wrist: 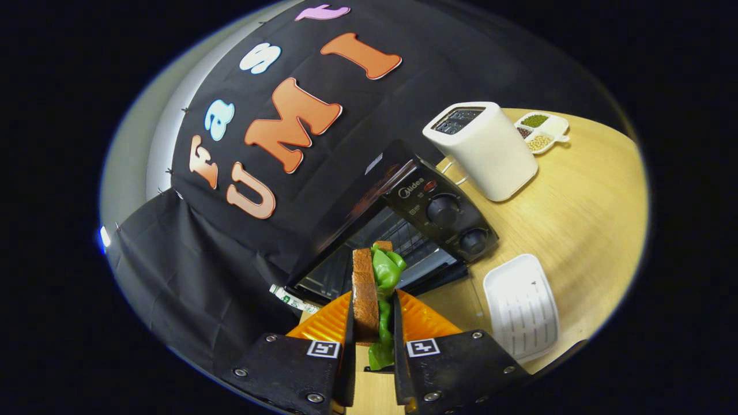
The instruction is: Open the toaster oven, put the food inside, and close the toaster oven door.
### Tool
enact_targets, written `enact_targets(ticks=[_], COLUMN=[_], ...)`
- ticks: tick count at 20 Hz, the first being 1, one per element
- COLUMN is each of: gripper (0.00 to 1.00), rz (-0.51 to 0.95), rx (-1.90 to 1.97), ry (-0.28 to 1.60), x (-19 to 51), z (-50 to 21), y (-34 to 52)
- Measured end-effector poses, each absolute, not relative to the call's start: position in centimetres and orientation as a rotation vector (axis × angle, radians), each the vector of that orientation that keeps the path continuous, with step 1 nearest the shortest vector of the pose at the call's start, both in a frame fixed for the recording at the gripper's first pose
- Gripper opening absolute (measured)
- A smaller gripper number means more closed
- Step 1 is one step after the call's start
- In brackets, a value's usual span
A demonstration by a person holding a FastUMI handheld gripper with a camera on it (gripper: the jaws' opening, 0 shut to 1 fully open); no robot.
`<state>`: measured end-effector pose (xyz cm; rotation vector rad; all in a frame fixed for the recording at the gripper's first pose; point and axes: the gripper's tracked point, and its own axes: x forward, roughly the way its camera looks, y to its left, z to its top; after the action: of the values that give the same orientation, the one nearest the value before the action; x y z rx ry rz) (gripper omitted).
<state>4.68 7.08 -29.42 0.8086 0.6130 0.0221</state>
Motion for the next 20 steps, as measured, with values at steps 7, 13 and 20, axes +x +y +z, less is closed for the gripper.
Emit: enact_targets(ticks=[7, 13, 20], gripper=[0.28, 0.28, 0.28], rz=[-0.007, -0.057, -0.123], rx=[0.907, 0.940, 0.968], ry=[0.567, 0.527, 0.435], x=[8.4, 11.0, 13.7], z=[-31.0, -33.4, -34.4], y=[10.3, 11.5, 11.4])
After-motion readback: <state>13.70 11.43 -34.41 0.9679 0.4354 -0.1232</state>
